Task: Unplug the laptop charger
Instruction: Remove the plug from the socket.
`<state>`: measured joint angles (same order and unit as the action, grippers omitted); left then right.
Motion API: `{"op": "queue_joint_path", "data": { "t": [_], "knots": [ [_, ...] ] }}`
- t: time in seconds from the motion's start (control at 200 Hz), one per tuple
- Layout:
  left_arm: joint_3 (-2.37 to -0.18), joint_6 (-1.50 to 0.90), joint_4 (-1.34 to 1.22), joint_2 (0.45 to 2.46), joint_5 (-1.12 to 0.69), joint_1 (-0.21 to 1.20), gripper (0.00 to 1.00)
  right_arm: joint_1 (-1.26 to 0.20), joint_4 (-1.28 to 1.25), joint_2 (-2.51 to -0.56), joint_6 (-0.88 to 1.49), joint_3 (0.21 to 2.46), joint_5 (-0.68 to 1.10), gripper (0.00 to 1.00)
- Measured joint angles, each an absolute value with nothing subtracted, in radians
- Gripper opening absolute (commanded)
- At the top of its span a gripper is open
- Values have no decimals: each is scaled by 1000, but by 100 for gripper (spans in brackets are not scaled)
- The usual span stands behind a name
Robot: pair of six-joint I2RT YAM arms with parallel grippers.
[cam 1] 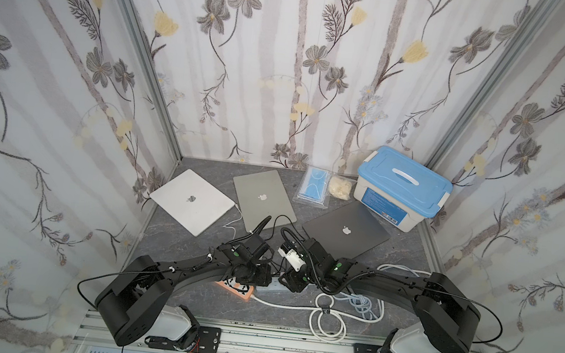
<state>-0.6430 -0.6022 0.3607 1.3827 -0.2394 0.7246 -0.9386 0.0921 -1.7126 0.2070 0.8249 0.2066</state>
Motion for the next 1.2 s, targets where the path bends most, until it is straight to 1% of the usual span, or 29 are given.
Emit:
{"op": "queue_joint_path", "data": {
  "t": [0.105, 0.185, 0.395, 0.669, 0.904, 1.199],
  "knots": [
    [-643, -603, 360, 1385, -239, 725, 57, -941, 85, -1710, 200, 820, 208, 49],
    [-643, -603, 360, 1385, -239, 725, 57, -941, 84, -1705, 191, 817, 206, 48],
    [-639, -607, 356, 1382, -236, 725, 57, -941, 47, -1694, 164, 797, 205, 42],
    [-623, -630, 336, 1383, -233, 725, 56, -942, 16, -1687, 134, 778, 205, 42],
    [-607, -648, 278, 1385, -210, 724, 56, -942, 14, -1687, 114, 778, 206, 46],
    [-602, -648, 253, 1388, -203, 724, 56, -944, 17, -1682, 79, 777, 208, 44]
  ]
}}
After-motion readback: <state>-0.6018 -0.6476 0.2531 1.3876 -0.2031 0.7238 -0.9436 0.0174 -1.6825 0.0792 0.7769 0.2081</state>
